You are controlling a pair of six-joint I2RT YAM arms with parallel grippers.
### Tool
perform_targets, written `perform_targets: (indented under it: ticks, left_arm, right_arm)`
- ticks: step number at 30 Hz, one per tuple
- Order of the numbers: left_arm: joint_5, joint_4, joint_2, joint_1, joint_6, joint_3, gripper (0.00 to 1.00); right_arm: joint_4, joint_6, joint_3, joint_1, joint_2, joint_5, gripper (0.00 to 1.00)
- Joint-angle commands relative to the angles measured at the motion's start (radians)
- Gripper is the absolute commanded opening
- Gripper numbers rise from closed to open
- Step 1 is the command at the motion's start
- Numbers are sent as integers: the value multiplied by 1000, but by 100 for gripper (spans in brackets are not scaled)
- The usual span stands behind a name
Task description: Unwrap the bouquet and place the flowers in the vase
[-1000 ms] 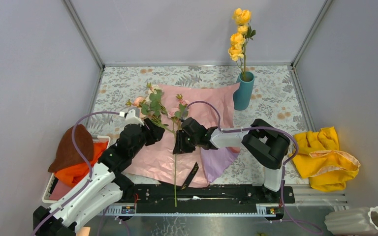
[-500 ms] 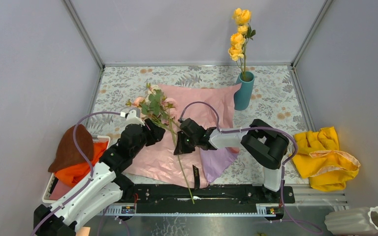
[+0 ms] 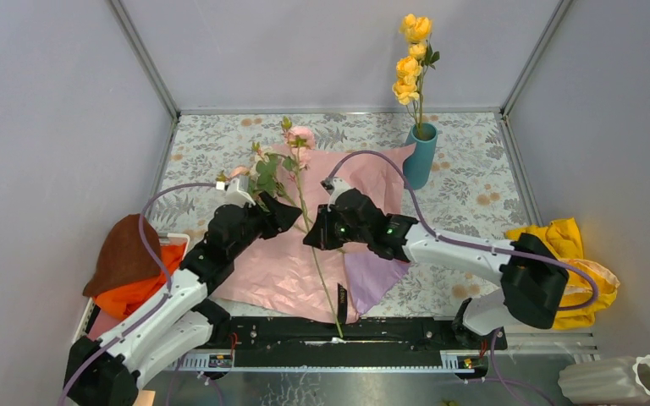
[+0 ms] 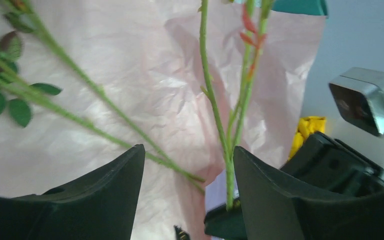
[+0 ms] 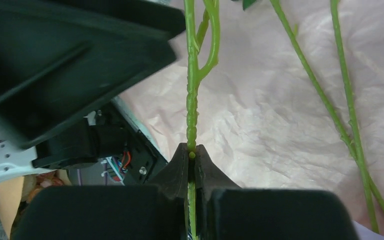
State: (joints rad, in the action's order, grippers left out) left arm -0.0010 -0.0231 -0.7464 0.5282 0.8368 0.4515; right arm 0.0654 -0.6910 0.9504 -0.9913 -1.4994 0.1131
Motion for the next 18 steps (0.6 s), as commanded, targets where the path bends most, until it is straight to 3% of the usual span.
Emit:
perform_targets:
  ticks: [1,10,18]
  left_arm:
    - [199,298,-107,-37,46,3,70]
    - [311,534,-230,-46,108,-11,60]
    - [312,547,-165,-47,114,-68,48]
  right_arm:
    - [-10,46,1,-13,93,-18,0]
    - [-1,58,-24,-17,139,-5,0]
    - [-12,84,-22,-17,150,-87,0]
